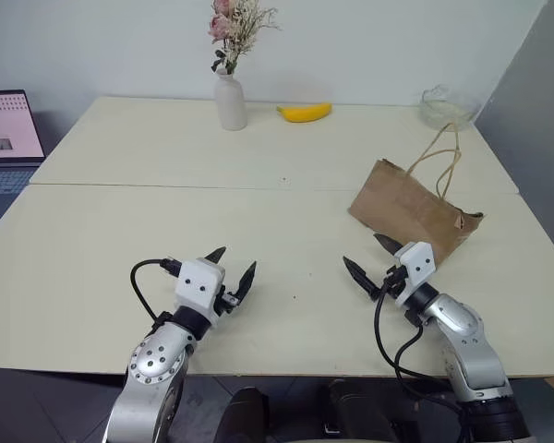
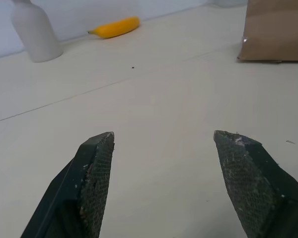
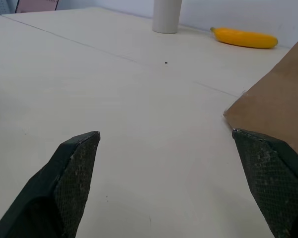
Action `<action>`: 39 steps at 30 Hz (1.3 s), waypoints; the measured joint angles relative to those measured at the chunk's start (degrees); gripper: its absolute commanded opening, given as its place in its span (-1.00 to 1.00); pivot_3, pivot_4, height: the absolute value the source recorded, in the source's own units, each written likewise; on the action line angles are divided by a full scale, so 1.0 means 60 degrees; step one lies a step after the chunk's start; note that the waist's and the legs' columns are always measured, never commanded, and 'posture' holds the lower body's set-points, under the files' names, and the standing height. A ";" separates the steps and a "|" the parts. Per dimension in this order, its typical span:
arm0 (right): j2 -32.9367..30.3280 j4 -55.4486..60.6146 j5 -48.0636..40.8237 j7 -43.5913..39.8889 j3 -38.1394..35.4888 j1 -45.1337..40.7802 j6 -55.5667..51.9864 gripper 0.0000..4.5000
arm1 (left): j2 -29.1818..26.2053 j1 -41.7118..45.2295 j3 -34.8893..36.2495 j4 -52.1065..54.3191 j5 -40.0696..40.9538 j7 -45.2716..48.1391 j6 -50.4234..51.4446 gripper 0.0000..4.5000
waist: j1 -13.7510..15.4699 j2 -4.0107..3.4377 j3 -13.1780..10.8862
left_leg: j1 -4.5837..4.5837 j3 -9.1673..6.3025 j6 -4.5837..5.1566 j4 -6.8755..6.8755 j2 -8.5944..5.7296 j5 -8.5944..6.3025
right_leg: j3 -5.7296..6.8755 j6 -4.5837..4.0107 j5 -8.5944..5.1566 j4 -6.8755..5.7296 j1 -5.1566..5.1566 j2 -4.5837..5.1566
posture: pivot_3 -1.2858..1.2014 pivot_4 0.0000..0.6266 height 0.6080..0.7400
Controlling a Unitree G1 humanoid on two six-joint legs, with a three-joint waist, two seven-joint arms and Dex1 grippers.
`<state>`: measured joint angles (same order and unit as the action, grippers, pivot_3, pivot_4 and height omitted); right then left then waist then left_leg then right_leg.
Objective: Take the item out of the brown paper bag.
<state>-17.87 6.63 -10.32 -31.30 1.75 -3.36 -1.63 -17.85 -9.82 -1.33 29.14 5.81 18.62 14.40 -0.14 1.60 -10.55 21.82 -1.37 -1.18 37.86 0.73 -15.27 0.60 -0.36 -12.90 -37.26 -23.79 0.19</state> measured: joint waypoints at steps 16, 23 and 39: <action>-0.1047 0.3471 -0.0286 0.1072 -0.2383 0.0855 -0.0901 1.00 | -0.1610 0.4265 0.0184 0.0062 0.3253 0.3043 0.1730 0.49 | -0.0010 -0.0006 0.0002 | 0.0009 0.0003 0.0000 0.0007 -0.0010 0.0001 | -0.0016 0.0007 0.0002 0.0016 0.0008 -0.0029 | 0.03 -0.52 1.00; -0.1393 0.4220 -0.1245 0.1618 -0.3173 0.0059 -0.2874 1.00 | -0.1493 0.4733 -0.0038 -0.0376 0.3566 0.3412 0.1891 0.49 | -0.0042 -0.0007 0.0002 | -0.0003 0.0010 0.0000 0.0009 -0.0005 0.0001 | -0.0011 0.0003 0.0003 -0.0002 0.0012 -0.0030 | 0.03 -0.52 1.00; -0.2085 0.0719 -0.2260 0.2433 -0.3116 -0.4639 -0.5978 1.00 | -0.1761 0.5012 -0.0085 0.0173 0.4288 0.3567 0.2666 0.49 | -0.0024 -0.0008 0.0001 | 0.0016 0.0021 0.0003 0.0007 -0.0013 0.0001 | -0.0007 0.0003 0.0004 0.0014 0.0008 -0.0042 | 0.03 -0.52 1.00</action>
<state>-30.38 10.94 -23.88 -16.70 -16.94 -31.19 -37.50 -28.41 20.26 -1.84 30.18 31.54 40.03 30.40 -0.28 1.55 -10.54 21.92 -1.24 -1.16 37.90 0.65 -15.27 0.56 -0.35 -12.88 -37.18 -23.74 -0.06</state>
